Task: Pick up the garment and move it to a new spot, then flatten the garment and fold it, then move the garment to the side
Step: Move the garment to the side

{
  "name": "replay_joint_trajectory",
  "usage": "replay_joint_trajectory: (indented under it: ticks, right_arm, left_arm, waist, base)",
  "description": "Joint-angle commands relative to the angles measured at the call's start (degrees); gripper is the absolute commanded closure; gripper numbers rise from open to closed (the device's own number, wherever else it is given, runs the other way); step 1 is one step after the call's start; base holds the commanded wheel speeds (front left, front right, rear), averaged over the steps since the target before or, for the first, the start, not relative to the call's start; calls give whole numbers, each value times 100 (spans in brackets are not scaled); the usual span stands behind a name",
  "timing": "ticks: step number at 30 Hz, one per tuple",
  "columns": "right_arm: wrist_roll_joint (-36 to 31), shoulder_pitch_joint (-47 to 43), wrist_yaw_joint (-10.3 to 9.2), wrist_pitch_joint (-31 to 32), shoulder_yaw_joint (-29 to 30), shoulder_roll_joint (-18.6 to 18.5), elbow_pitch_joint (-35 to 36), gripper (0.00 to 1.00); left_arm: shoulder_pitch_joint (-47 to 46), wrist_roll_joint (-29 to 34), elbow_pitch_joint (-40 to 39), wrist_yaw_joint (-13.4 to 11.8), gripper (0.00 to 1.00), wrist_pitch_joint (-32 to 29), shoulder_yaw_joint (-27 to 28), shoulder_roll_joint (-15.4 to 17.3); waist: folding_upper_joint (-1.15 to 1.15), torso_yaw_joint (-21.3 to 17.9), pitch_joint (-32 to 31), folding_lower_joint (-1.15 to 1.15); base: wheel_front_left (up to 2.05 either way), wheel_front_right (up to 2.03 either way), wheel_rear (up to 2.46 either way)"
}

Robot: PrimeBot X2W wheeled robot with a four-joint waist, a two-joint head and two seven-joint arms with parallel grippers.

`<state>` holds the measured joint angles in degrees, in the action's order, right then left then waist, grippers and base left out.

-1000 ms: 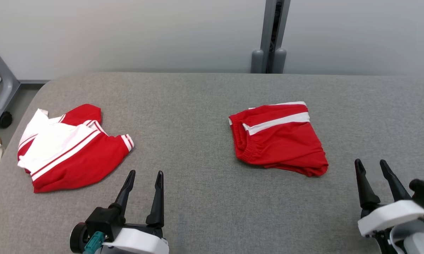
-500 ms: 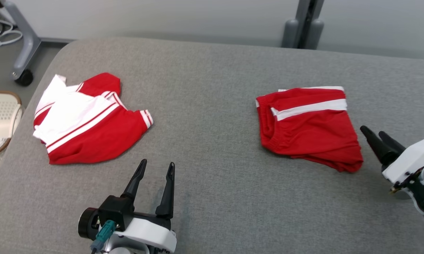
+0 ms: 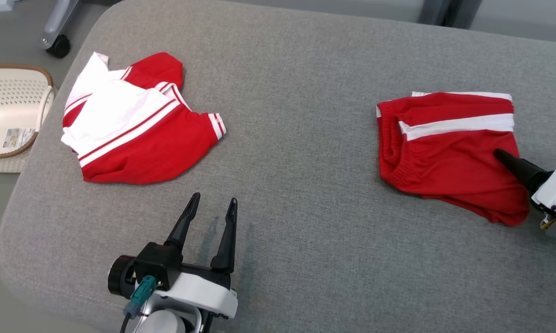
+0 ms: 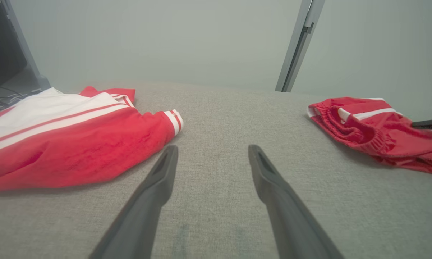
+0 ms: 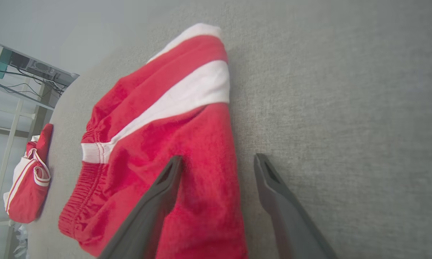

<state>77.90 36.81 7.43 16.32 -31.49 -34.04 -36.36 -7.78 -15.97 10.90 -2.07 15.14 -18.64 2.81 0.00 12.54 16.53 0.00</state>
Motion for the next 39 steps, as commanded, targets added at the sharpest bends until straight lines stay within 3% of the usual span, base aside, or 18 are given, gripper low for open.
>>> replay_joint_trajectory:
  ticks: [1,12,13,14,15,16,24,39]
  right_arm:
    - [90,102,12,79,-65,-32,-81,0]
    - [360,342,6,263,-500,89,-225,0]
    - [375,355,6,275,-545,100,-239,12]
    - [372,370,6,287,-597,109,-253,56]
    - [353,390,6,280,-645,108,-252,71]
    - [347,405,7,229,-672,105,-248,100]
    - [134,555,6,-132,-1034,-158,-256,100]
    - [-889,995,0,-469,-2259,-1383,-1064,100]
  left_arm:
    - [-138,-27,-29,-19,0,-4,-3,21]
    - [-192,-45,-38,-69,0,-5,-41,21]
    - [-192,-45,-39,-70,0,-5,-42,20]
    - [-191,-44,-40,-73,0,-5,-40,21]
    - [-191,-43,-38,-74,0,-5,-39,21]
    - [-190,-41,-35,-77,0,-5,-39,21]
    - [-125,-9,-1,-90,0,-5,-22,21]
    - [-125,-87,-5,-93,0,-5,-37,21]
  waist:
    - [0,72,82,0]
    - [0,154,194,0]
    - [0,156,195,0]
    - [0,156,197,0]
    - [0,156,198,0]
    - [0,153,197,0]
    - [0,76,114,0]
    - [0,-129,96,0]
  base:
    - [0,0,0]
    - [0,0,0]
    - [0,0,0]
    - [0,0,0]
    - [0,0,0]
    - [0,0,0]
    - [0,0,0]
    - [0,0,0]
